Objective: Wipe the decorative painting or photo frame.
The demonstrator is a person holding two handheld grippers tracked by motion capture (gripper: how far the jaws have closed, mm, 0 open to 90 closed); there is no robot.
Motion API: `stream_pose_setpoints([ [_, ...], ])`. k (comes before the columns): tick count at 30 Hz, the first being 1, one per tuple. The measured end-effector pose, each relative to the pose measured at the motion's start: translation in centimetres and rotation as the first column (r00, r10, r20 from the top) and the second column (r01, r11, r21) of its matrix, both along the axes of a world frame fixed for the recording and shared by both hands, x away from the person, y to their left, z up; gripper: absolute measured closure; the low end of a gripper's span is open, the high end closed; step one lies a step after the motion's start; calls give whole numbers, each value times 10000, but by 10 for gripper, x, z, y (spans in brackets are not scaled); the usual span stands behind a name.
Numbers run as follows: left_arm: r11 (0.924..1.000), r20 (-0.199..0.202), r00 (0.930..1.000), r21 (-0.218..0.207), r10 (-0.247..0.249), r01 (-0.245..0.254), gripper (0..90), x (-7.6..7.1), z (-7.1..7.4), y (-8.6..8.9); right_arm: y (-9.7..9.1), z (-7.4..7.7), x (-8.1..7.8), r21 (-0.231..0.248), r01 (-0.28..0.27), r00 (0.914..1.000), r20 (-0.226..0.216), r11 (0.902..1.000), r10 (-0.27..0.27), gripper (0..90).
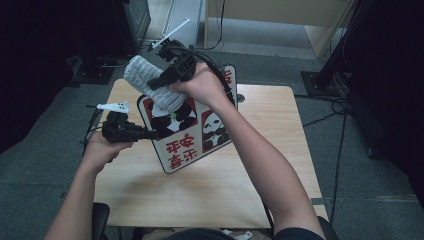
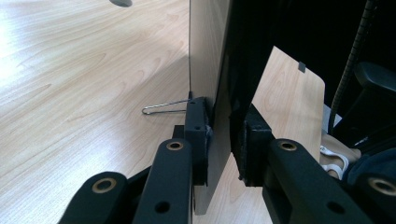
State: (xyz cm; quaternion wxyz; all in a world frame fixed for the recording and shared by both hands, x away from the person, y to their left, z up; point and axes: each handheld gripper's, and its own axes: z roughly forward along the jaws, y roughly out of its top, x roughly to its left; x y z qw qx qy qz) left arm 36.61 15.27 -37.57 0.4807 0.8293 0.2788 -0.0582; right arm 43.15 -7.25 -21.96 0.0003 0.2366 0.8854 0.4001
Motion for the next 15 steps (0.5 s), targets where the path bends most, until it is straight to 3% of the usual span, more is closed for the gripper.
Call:
stream_pose_setpoints([
  [15, 10000, -86, 10000, -9, 35, -35, 775, 0, 0, 1, -29, -3, 11, 272, 513, 9986, -175, 9983, -508, 671],
])
